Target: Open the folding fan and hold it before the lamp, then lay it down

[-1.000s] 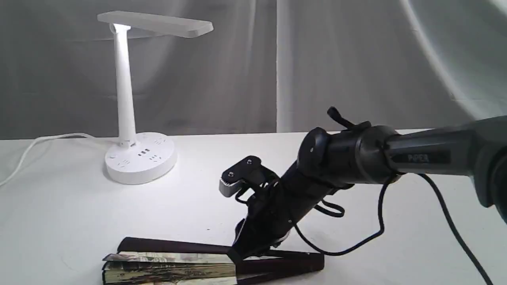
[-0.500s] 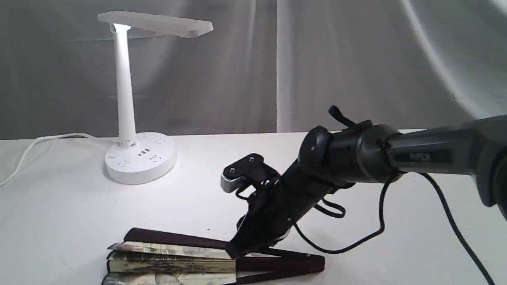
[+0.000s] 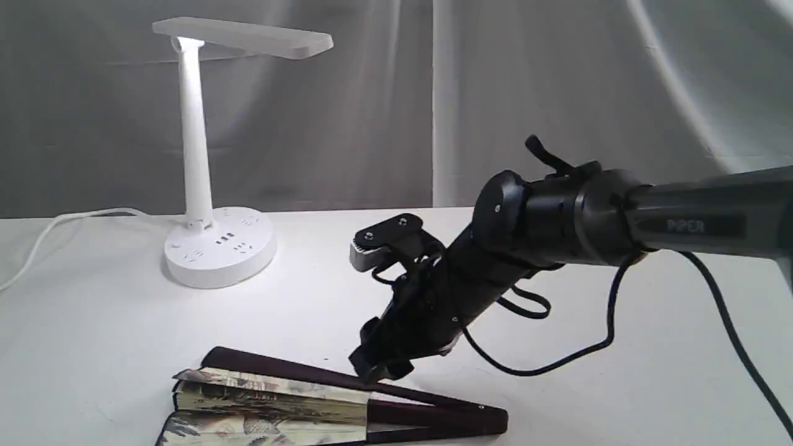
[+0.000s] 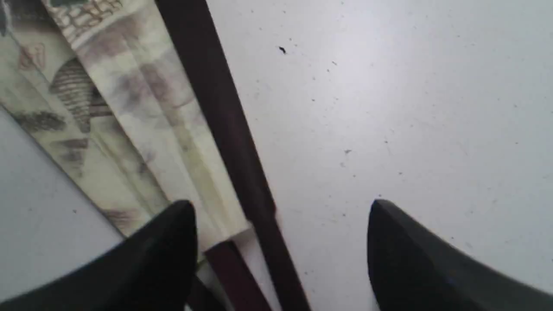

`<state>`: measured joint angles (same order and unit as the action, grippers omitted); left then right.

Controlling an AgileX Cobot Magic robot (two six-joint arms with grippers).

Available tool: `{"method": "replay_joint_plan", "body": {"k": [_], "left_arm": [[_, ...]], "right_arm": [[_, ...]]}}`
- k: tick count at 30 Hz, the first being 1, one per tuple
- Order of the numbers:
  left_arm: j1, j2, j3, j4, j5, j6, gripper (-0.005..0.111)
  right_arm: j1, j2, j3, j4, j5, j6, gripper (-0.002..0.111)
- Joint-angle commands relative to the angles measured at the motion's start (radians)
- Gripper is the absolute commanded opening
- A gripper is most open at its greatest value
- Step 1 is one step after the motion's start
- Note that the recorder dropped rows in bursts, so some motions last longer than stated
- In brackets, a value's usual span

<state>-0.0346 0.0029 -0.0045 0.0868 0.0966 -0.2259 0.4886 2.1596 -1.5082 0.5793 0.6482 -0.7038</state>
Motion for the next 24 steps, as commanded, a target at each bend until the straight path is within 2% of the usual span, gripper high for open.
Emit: {"method": "replay_joint_plan", "body": {"k": [1,4,9,16,18,20,24], "left_arm": [[-0.004,-0.003,0.004,-0.063,-0.022,-0.008,0.000],[-0.004,-0.003,0.004,-0.047,-0.024,-0.004,0.000],[-0.004,-0.003,0.004,-0.078,-0.103,-0.010,0.000],[-0.004,-0.003,0.004,-0.107,-0.217,-0.008,0.000],[-0.004,-0.003,0.004,-0.107,-0.260,-0.008,0.000],[-0.004,0.003,0.001,-0.107,-0.241,-0.010,0.000],[-0.004,0.062,-0.071,-0.192,-0.245,-0.011,0.000]], "right_arm": [[-0.002,-0.011,0.005,-0.076,-0.025,0.003,0.059],[-0.002,-0.011,0.005,-0.172,-0.030,0.041,0.059],[-0.002,-0.011,0.005,-0.283,-0.056,0.136,0.059],[-0.002,-0.044,0.005,-0.383,-0.052,0.243,0.052],[-0.002,-0.059,0.005,-0.392,-0.039,0.262,0.051],[-0.002,-0.072,0.005,-0.390,-0.032,0.266,0.050],[-0.002,-0.084,0.005,-0.384,-0.030,0.271,0.049]]}}
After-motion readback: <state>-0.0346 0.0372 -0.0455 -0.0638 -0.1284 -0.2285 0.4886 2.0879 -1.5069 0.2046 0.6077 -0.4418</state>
